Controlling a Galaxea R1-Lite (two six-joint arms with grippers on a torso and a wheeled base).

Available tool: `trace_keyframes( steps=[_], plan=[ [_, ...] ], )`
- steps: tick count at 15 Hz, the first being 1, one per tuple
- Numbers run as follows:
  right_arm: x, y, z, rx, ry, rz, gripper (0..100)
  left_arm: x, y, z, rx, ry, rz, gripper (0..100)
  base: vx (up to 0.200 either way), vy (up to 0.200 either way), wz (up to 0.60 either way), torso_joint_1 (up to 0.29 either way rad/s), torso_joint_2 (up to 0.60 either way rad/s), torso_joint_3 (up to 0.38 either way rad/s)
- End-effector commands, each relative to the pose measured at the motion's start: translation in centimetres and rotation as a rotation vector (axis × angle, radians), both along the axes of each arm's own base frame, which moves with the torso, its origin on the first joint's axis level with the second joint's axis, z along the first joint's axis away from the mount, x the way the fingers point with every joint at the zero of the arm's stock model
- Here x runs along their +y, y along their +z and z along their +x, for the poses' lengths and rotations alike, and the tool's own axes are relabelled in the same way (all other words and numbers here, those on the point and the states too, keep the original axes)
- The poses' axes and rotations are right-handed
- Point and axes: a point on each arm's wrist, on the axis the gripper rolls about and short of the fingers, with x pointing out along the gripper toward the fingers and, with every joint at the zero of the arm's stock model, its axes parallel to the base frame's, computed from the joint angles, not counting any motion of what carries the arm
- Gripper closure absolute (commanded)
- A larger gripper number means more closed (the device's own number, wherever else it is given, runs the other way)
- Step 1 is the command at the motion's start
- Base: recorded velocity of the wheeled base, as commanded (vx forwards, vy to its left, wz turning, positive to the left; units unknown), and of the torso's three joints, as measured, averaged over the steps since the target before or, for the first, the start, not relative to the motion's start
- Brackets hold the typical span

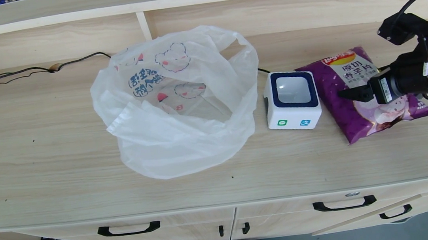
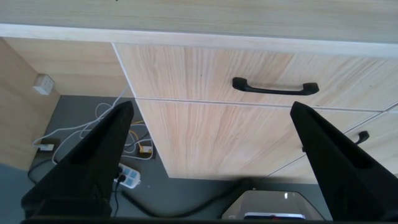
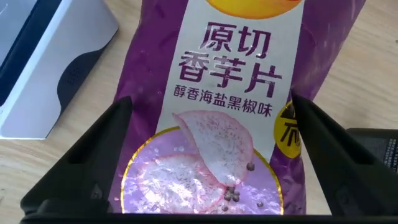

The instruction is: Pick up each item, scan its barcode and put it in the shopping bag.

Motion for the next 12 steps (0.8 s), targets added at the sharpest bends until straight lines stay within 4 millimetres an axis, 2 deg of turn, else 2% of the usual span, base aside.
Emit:
trace_keyframes(
  steps=[1,3,7,9,12],
  plan=[
    [0.4,-0.5,0.6,0.016,0.011,0.000,0,0.0,0.0,0.0,0.001,0.000,0.001,0,0.000,0.000,0.00,0.000,0.00,0.000],
    [0.4,-1.4,1.3,0.044,0.007,-0.007,0,0.0,0.0,0.0,0.001,-0.001,0.000,0,0.000,0.000,0.00,0.000,0.00,0.000],
    [0.3,-1.5,2.5,0.044,-0.017,-0.014,0,0.0,0.0,0.0,0.001,-0.001,0.000,0,0.000,0.000,0.00,0.000,0.00,0.000],
    [-0.6,-0.8,2.8,0.020,-0.051,0.000,0,0.0,0.0,0.0,0.001,-0.001,0.000,0,0.000,0.000,0.00,0.000,0.00,0.000],
    [-1.0,-0.8,2.9,0.021,-0.058,0.007,0,0.0,0.0,0.0,0.001,0.000,0.001,0,0.000,0.000,0.00,0.000,0.00,0.000]
  ],
)
